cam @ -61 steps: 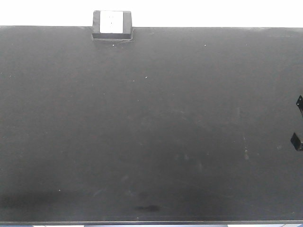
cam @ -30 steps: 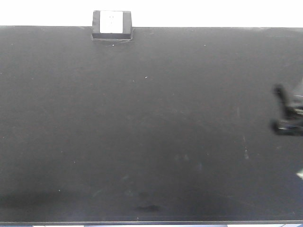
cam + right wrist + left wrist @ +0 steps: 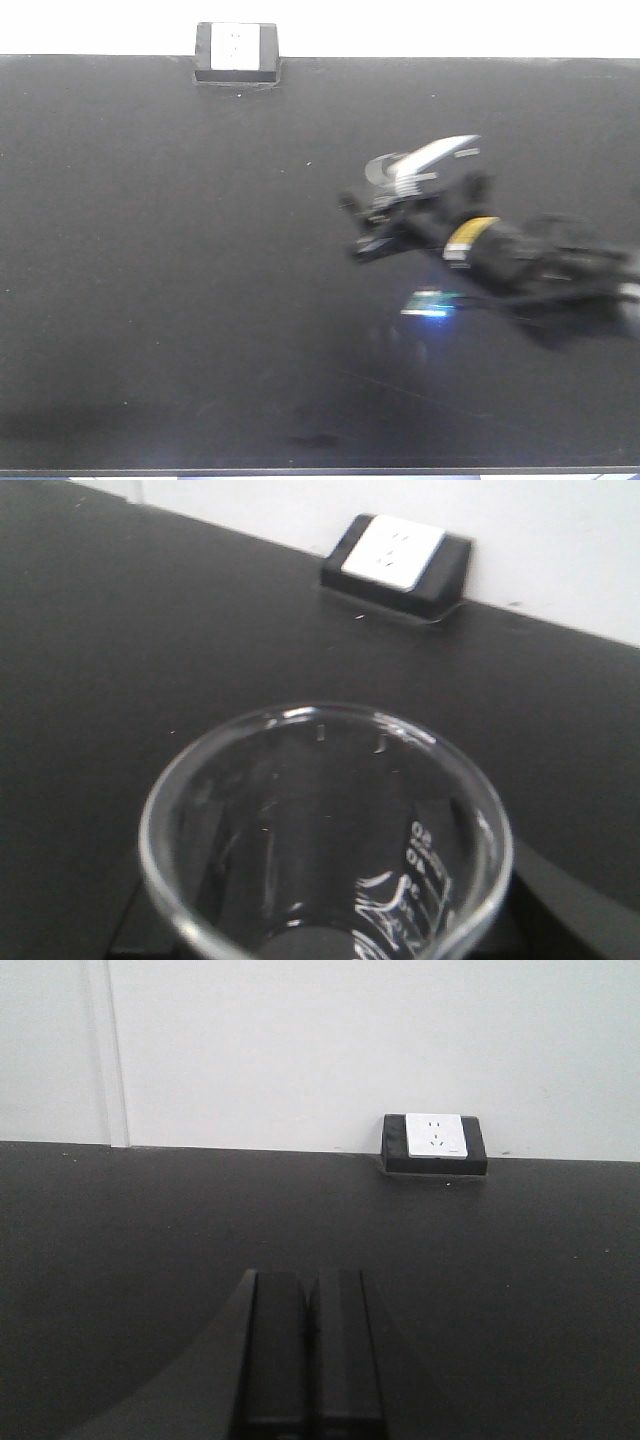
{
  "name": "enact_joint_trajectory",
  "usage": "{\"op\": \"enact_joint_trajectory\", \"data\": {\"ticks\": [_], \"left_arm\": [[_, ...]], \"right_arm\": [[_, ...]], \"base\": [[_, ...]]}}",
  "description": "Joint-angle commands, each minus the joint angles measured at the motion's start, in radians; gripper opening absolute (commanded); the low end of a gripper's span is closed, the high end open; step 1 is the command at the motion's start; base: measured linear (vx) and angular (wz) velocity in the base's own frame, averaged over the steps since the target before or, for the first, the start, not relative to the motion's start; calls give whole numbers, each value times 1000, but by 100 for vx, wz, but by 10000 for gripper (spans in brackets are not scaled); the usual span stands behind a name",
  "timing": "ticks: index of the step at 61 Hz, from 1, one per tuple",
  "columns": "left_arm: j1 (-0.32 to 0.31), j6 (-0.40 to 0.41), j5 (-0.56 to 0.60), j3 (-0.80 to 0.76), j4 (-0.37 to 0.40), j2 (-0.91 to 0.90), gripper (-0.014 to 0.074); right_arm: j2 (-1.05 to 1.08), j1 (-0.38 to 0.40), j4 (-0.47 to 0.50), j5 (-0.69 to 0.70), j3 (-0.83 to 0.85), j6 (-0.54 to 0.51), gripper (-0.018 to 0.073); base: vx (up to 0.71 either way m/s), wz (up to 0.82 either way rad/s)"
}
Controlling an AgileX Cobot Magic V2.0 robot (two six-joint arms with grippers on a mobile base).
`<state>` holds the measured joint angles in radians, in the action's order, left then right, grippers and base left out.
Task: Grab beaker and place in storage area
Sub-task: 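Extend the right arm forward and lower the beaker onto the bench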
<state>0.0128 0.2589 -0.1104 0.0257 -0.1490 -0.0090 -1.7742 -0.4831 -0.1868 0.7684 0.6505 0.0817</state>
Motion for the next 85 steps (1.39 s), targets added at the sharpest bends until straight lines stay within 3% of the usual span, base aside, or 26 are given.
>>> {"op": "enact_joint_trajectory", "data": {"ticks": [1,19,67,85], "left_arm": [[-6,7,85,22,6,-19,-8],[-6,7,85,22,6,-19,-8],[-6,7,85,22,6,-19,-8],[-6,7,85,22,6,-19,-8]], "right_arm": [[-63,-23,33,176,72,-16,-4],[-254,-78,41,264,156,-48,-4],[-472,-78,34,499,166,-96,4],[-475,-78,18,504,163,-96,101]], "base": [[0,0],[0,0],[0,0],[0,0]]}}
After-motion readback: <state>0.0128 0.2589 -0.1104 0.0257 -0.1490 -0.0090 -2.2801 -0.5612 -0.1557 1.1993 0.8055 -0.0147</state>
